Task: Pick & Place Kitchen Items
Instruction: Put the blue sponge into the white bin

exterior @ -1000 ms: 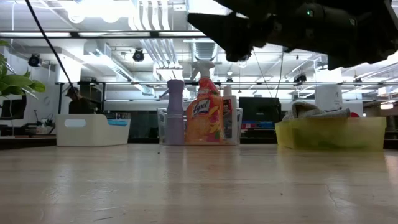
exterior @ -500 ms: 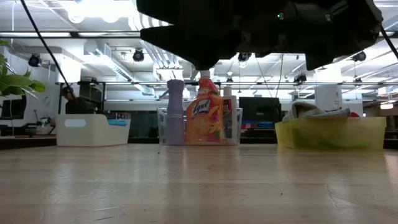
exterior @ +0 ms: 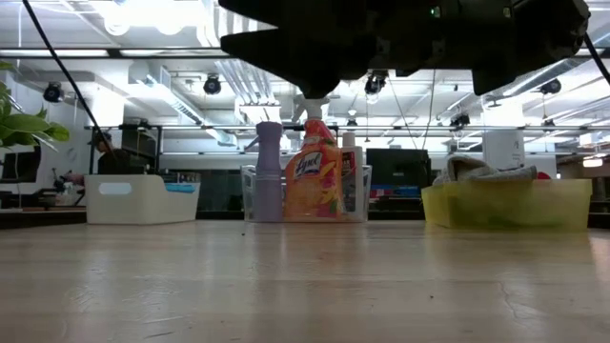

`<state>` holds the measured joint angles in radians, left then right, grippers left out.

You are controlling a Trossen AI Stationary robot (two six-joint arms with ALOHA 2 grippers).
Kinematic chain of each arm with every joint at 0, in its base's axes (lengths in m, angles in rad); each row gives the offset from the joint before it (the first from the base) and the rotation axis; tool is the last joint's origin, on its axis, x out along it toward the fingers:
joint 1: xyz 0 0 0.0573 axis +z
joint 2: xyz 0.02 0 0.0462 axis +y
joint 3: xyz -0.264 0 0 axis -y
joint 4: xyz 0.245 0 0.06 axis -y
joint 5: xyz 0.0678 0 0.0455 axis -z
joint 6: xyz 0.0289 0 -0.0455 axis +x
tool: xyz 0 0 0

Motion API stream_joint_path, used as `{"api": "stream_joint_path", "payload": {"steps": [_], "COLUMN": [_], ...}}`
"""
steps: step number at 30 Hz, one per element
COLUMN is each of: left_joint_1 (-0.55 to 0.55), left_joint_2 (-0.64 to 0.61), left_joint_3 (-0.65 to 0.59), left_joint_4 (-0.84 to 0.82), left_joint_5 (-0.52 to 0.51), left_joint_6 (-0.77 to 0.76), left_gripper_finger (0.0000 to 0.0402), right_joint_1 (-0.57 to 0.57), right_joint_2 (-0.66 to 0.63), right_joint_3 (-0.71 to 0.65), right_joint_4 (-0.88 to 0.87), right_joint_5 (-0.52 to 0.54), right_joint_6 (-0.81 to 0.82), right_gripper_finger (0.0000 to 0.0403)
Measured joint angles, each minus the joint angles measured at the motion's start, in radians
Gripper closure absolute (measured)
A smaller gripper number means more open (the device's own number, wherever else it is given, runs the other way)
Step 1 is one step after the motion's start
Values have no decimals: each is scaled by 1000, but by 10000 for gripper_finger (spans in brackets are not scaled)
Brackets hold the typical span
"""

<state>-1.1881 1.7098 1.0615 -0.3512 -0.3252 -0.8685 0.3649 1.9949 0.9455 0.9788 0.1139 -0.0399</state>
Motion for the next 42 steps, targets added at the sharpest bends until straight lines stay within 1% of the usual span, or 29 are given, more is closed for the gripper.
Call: {"api": "stream_joint_path", "payload": {"steps": [4, 12, 17, 21, 32, 39, 42], "left_joint_1": [0, 0, 0, 0, 5, 19, 29], "left_joint_2": [21, 68, 67, 67, 67, 67, 65], "left_joint_3": [0, 1, 1, 0, -11, -27, -37], "left_joint_4": [-1, -27, -154, -204, -230, -225, -228], "left_joint_5": [15, 84, 95, 102, 103, 121, 127], "left_joint_6": [-15, -33, -97, -101, -125, -129, -154], "left_gripper_finger": [139, 144, 146, 147, 147, 147, 147], "right_joint_1": [0, 0, 0, 0, 0, 0, 0], "right_joint_2": [-1, -2, -2, -2, -2, -2, -2], "right_joint_3": [-1, -1, -1, -1, -1, -1, -1], "right_joint_4": [-11, -15, -15, -16, -23, -23, -23], "right_joint_5": [2, 6, 18, 21, 24, 24, 25], "right_joint_6": [0, 0, -1, -1, -6, -6, -6], "right_gripper_finger": [98, 98, 98, 98, 98, 98, 98]}}
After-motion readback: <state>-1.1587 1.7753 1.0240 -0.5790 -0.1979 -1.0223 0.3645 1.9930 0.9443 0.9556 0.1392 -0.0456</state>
